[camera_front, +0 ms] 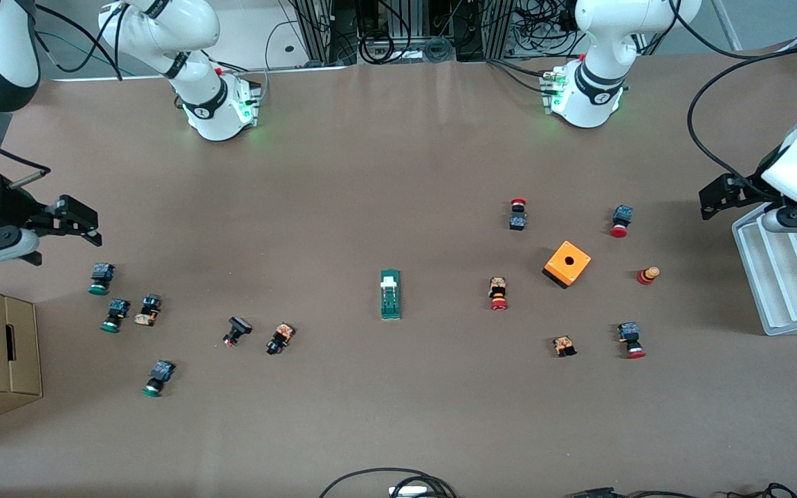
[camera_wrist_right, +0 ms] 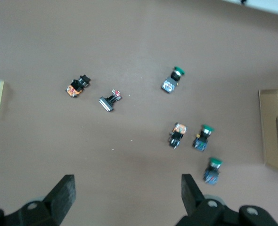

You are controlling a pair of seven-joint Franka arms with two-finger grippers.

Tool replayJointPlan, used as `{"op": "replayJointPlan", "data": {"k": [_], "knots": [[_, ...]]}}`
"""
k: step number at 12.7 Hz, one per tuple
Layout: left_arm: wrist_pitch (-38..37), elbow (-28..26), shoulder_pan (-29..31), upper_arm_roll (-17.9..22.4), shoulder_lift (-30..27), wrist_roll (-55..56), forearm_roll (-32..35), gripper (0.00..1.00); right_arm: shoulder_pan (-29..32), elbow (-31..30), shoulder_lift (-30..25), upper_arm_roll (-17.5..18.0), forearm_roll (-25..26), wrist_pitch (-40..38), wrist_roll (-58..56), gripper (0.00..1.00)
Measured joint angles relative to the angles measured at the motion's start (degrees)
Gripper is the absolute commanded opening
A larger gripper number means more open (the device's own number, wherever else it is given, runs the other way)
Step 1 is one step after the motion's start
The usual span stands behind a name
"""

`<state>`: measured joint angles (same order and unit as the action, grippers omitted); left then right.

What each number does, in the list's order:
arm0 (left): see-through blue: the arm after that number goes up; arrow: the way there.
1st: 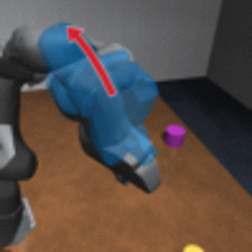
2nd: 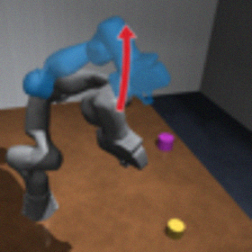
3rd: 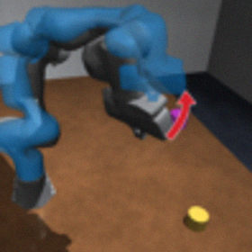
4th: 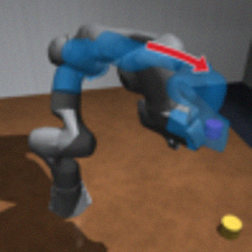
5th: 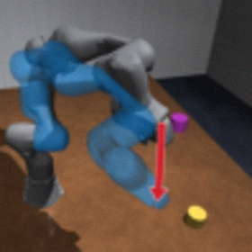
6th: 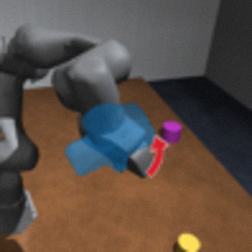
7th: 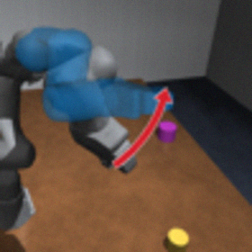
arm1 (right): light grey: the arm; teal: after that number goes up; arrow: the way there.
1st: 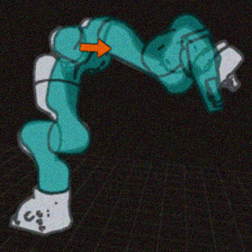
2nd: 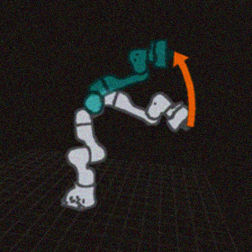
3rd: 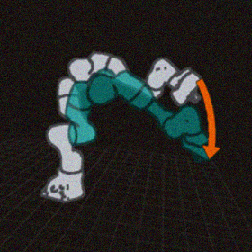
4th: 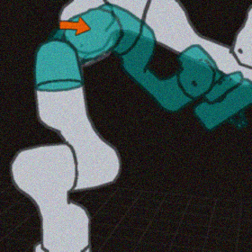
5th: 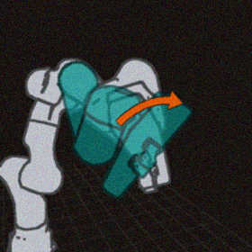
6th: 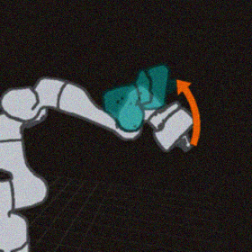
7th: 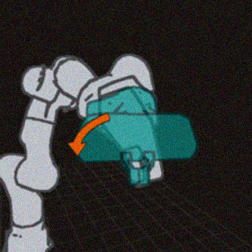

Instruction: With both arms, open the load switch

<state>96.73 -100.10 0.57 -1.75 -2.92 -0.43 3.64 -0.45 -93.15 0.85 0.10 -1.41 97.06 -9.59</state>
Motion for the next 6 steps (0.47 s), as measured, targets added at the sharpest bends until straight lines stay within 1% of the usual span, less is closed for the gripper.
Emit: {"op": "replayJointPlan", "data": {"k": [2,6], "knots": [[0.0,-0.16,0.0,0.0,0.01,0.48,0.0,1.0,-0.02,0.91,0.02,0.17,0.0,-1.14,3.13,1.0],[0.0,-0.21,0.0,0.0,0.02,1.09,0.0,1.0,-0.03,2.07,0.07,0.18,0.0,-2.26,4.03,1.0]]}}
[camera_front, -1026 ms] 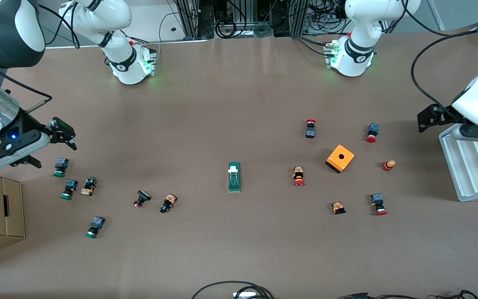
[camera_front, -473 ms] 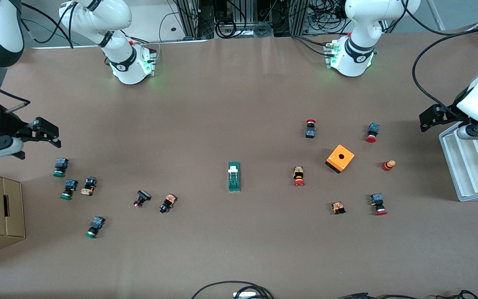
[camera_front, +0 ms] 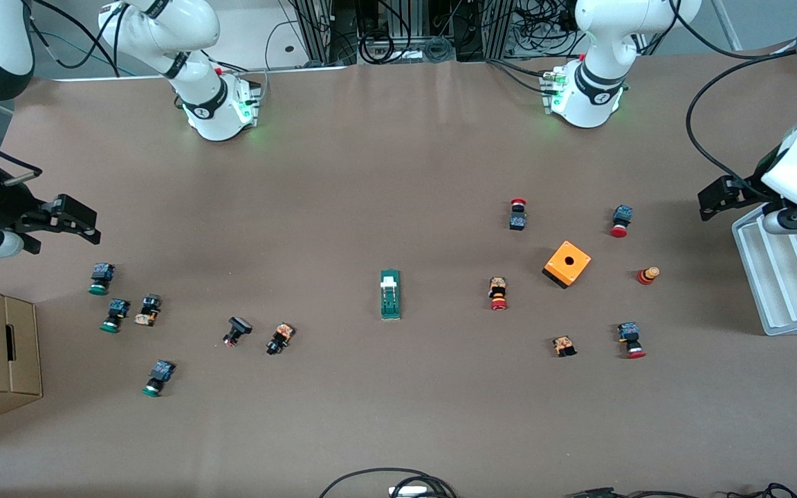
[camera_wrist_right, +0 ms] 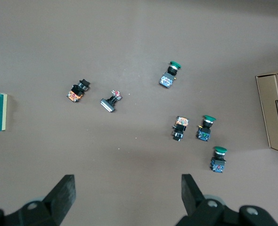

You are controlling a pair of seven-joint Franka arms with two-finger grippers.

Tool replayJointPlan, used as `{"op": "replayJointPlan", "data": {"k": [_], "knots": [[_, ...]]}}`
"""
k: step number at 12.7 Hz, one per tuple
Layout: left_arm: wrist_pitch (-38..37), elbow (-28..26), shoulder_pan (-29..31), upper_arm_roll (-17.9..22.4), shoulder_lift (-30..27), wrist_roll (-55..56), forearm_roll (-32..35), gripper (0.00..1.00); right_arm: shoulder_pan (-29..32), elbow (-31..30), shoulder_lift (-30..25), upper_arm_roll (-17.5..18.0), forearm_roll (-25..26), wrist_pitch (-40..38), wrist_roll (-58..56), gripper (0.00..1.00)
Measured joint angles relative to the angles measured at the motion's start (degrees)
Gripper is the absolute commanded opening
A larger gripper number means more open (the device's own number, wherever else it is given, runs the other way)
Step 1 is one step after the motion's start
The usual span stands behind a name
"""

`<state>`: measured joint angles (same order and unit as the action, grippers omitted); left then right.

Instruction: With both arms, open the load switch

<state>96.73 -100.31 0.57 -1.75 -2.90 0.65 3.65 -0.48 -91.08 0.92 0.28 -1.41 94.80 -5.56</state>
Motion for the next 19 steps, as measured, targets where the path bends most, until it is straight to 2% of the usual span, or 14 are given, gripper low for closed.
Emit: {"op": "replayJointPlan", "data": {"k": [19], "knots": [[0.21,0.01,-0.1,-1.66,0.34,0.19,1.42,1.0,-0.03,0.0,0.77,0.01,0.0,-1.44,0.44,1.0]]}}
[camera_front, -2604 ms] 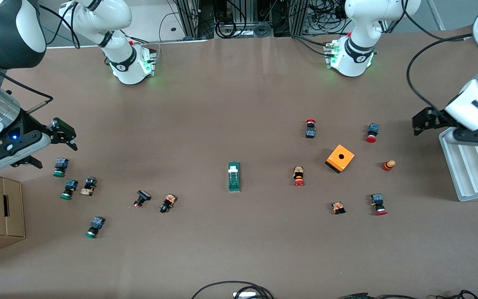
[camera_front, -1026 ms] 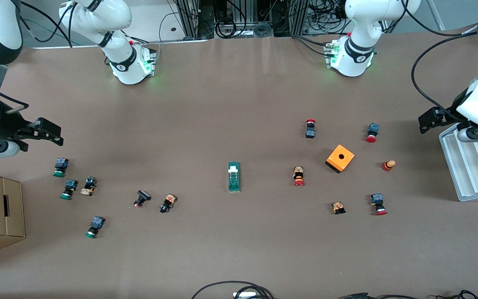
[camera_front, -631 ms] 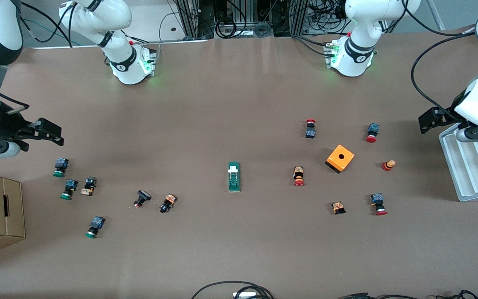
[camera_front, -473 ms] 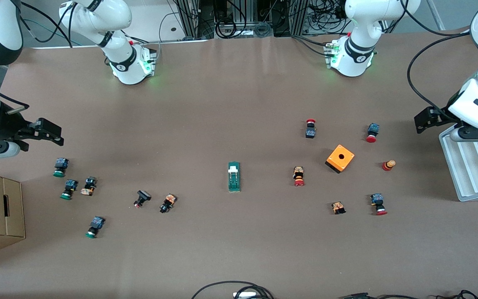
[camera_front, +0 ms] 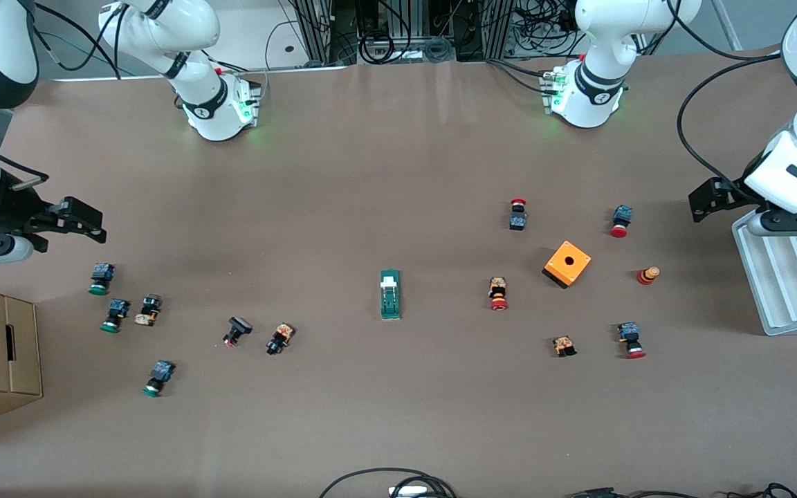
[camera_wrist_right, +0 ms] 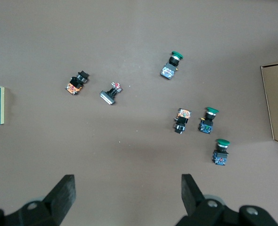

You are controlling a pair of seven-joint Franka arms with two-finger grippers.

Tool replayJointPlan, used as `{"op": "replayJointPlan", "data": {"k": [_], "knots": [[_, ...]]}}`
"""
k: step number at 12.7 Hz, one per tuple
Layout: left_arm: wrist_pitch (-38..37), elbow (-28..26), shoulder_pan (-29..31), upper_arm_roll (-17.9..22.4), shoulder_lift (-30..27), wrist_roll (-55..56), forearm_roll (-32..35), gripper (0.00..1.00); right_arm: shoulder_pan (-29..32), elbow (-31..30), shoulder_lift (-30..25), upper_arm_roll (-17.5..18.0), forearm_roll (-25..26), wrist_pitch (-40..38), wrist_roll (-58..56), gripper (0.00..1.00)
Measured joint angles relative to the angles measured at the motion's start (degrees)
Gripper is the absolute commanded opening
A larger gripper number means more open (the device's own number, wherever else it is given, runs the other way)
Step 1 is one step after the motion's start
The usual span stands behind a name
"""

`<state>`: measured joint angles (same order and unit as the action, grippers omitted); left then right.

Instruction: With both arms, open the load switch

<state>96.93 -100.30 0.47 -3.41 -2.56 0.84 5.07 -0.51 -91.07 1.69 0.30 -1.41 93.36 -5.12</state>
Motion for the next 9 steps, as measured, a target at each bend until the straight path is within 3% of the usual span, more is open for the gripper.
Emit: {"op": "replayJointPlan", "data": {"k": [9], "knots": [[0.0,0.06,0.0,0.0,0.0,0.0,0.02,1.0,0.03,0.06,0.0,-0.17,0.0,0.56,0.34,1.0]]}}
